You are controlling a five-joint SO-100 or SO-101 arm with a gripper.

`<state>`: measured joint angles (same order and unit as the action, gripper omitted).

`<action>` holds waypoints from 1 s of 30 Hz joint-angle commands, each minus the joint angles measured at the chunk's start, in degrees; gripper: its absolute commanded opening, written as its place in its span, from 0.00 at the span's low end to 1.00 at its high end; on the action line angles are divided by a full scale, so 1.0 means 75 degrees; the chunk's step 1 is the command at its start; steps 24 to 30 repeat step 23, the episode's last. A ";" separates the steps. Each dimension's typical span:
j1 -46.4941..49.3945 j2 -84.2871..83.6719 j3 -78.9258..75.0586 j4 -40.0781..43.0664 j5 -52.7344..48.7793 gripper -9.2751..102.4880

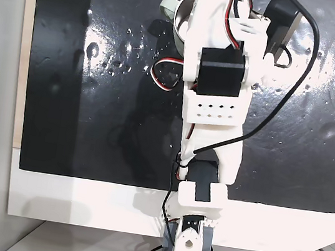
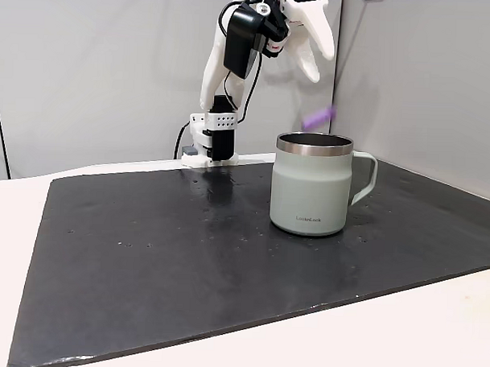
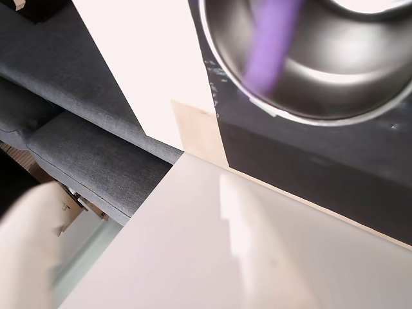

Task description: Grasp a pengrip and put it in the cup.

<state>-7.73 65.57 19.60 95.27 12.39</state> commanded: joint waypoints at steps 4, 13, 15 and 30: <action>0.0000 0.0152 -0.0504 0.0082 0.0035 0.41; -0.0035 0.0164 -0.0492 0.0105 0.0023 0.42; -0.0047 0.0176 -0.0480 0.0117 0.0023 0.42; -0.0059 0.0270 -0.0445 0.0117 -0.0012 0.41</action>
